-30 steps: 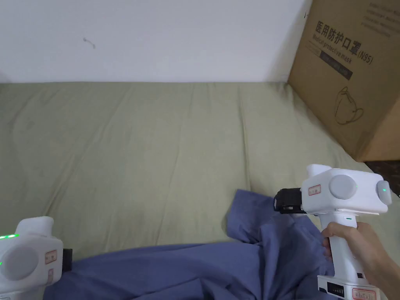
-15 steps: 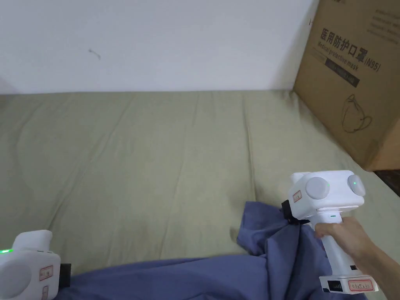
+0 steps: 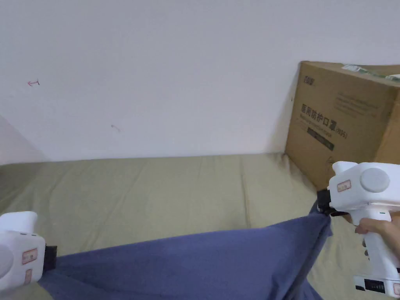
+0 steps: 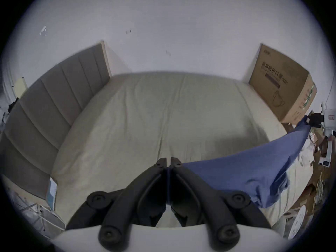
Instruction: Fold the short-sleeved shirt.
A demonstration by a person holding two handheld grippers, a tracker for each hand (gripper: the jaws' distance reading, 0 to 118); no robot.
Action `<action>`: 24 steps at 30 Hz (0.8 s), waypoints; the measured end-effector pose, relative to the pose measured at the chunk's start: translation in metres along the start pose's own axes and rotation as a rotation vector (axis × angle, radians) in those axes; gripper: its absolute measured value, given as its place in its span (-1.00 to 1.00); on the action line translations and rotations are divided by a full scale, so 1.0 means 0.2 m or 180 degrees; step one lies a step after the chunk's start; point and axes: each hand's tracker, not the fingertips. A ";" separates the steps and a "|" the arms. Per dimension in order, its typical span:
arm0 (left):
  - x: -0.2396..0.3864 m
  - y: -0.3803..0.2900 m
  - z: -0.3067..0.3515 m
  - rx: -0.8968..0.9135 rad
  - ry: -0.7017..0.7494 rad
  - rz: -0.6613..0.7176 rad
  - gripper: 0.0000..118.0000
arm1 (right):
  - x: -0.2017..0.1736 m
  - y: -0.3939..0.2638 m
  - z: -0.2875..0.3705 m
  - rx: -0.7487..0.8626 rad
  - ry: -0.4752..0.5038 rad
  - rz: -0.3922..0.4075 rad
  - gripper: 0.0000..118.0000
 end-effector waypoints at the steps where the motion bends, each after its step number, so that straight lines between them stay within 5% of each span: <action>1: 0.00 0.03 0.07 0.0084 -0.0007 0.0008 -0.96 | 0.00 0.02 0.08 0.0042 0.0064 -0.0050 -1.00; 11: 0.01 0.33 0.51 0.0652 0.0057 -0.0057 -0.96 | -0.04 0.24 0.49 0.0542 -0.0073 -0.0032 -1.00; 24: 0.13 1.24 0.41 0.1169 0.0369 -0.0125 -0.97 | -0.26 1.07 0.49 0.1127 -0.0330 -0.0380 -1.00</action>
